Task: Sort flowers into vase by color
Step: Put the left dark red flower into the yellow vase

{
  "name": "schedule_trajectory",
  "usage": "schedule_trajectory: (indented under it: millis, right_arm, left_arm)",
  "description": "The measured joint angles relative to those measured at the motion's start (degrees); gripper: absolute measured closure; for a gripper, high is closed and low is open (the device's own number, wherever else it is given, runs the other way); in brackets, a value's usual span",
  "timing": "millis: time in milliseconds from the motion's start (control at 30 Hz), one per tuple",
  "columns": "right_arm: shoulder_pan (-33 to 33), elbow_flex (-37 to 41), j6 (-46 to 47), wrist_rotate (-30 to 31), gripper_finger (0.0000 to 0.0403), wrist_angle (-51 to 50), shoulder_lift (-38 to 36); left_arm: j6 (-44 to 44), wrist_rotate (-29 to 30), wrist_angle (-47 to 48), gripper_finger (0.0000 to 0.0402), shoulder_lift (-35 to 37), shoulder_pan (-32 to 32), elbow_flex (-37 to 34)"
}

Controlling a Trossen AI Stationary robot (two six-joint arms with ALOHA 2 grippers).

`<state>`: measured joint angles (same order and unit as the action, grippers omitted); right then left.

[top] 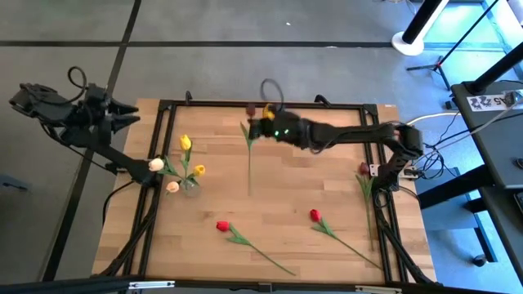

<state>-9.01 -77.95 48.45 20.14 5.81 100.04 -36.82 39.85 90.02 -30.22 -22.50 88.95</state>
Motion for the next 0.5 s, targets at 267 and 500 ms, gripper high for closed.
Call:
schedule_trajectory:
  millis: [267,500]
  right_arm:
    - [-5.32,-0.02,-38.6,-4.85,0.0394,23.37,-2.59]
    - [-10.55,-0.02,-58.48,4.94,0.0397,28.58,-2.53]
  left_arm:
    - [-0.66,5.8,-0.02,0.0223,0.0,-0.02,0.0]
    - [-5.48,6.15,-0.02,0.0223,0.0,-0.02,0.0]
